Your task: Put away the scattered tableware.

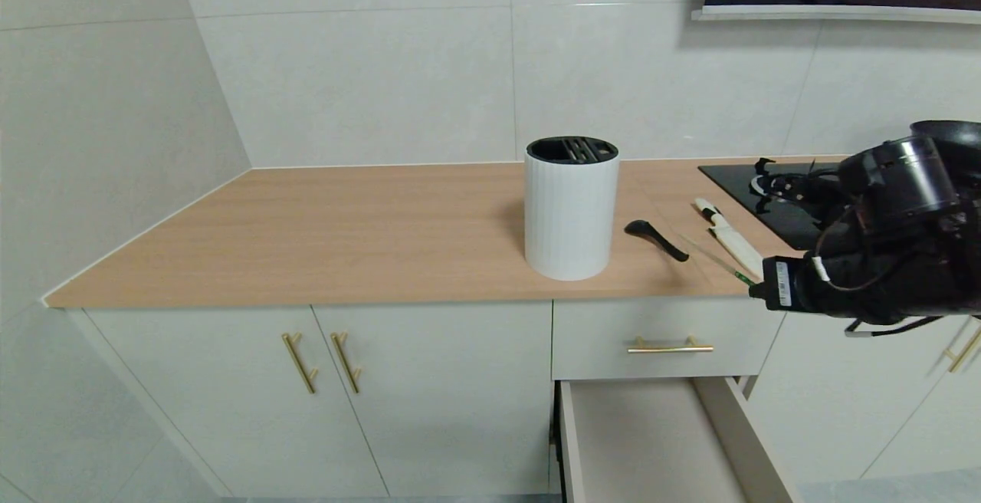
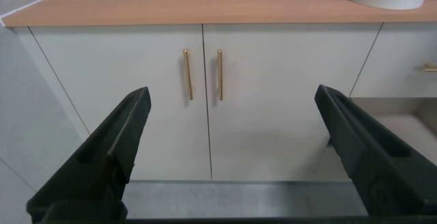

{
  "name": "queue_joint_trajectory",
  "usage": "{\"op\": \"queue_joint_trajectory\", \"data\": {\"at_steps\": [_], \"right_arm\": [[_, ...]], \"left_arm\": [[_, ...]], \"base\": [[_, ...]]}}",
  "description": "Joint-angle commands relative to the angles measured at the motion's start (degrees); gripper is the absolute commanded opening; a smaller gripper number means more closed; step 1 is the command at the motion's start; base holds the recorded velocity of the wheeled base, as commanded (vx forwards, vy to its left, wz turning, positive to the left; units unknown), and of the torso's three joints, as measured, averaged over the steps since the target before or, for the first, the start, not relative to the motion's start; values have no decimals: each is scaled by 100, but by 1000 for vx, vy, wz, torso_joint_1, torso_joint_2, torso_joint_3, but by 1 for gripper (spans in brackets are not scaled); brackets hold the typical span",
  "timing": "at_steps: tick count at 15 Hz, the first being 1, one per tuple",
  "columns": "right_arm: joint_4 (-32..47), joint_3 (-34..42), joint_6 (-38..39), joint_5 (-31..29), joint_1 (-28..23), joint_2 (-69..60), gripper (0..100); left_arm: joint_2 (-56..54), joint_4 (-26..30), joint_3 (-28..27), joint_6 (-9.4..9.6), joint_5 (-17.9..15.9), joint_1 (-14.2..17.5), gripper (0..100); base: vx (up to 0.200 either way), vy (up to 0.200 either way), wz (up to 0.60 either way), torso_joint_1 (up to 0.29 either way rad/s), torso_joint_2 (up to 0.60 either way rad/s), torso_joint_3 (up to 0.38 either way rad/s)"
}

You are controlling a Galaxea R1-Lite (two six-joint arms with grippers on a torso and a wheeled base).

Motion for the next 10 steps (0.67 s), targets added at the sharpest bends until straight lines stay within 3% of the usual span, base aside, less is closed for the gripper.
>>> {"op": "queue_joint_trajectory", "data": {"at_steps": [1, 4, 10], "right_arm": [[279, 531, -185, 832, -3, -1110, 0], [279, 917, -765, 972, 15, -1295, 0], [270, 1155, -809, 937, 366, -1233, 0]], "left_arm": [[7, -4, 0, -2, 1, 4, 100], [7, -4, 0, -2, 1, 4, 100], [7, 5, 0, -2, 1, 4, 100]], "base": [[0, 0, 0, 0, 0, 0], [0, 0, 0, 0, 0, 0], [0, 0, 0, 0, 0, 0]]}}
